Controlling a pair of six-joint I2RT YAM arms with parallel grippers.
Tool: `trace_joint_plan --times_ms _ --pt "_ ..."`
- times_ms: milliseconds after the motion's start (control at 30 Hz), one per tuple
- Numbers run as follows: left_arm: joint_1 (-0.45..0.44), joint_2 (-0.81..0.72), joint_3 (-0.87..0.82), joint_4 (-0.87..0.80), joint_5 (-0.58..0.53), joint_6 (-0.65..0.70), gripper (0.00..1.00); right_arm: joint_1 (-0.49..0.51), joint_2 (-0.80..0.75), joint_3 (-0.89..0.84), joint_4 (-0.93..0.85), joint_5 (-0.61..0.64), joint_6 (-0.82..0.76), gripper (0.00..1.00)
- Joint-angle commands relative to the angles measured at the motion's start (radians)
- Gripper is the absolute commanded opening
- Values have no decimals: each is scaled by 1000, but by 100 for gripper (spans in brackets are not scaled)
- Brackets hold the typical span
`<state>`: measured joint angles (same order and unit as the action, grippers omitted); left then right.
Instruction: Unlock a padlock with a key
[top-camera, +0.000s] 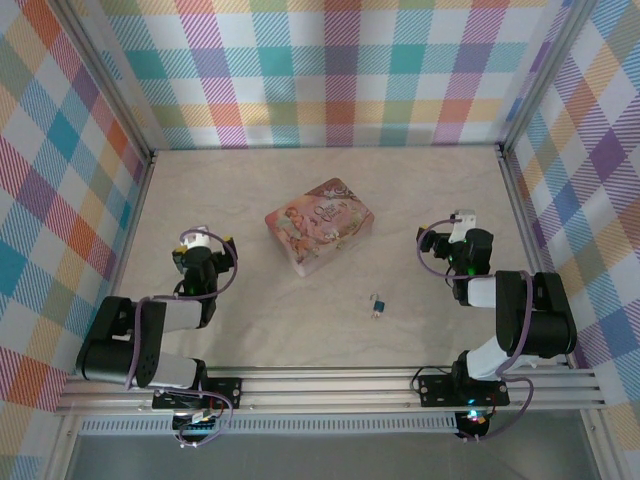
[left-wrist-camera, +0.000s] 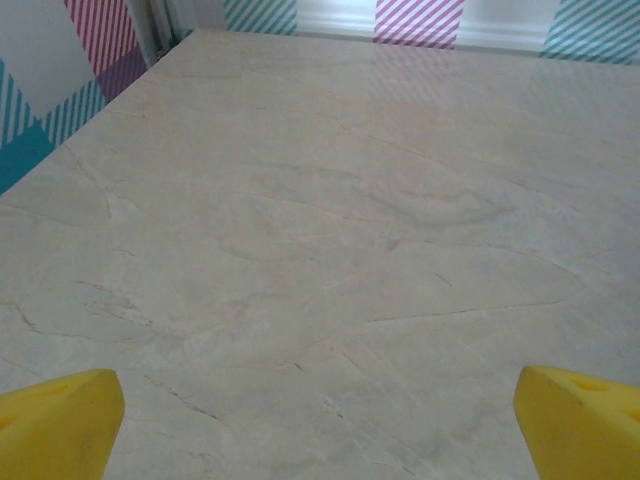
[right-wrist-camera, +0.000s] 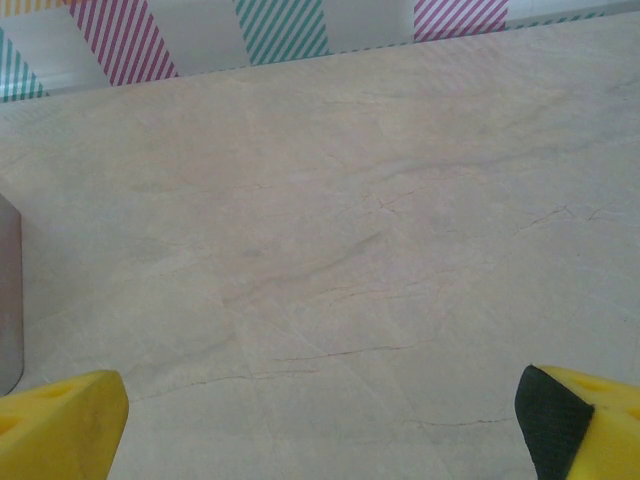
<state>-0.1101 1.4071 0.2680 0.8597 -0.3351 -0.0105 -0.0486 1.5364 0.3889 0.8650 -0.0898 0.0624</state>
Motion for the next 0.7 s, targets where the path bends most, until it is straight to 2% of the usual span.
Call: trace_joint_plan --times_ms 0,267,333,367,433,667 --pt "12 30 -16 148 52 -7 100 6 -2 2 2 -7 -18 100" --pt "25 159 -19 283 67 -11 100 6 -2 2 2 -8 -18 100" --pt "30 128 23 151 69 -23 100 6 -3 2 1 -7 -18 100" --pt "33 148 45 141 65 -22 100 6 -4 2 2 -7 -18 100" --pt "34 149 123 -11 86 -17 100 7 -4 1 3 -7 -18 100" --pt "29 155 132 -18 112 3 100 19 -4 6 -8 17 -25 100"
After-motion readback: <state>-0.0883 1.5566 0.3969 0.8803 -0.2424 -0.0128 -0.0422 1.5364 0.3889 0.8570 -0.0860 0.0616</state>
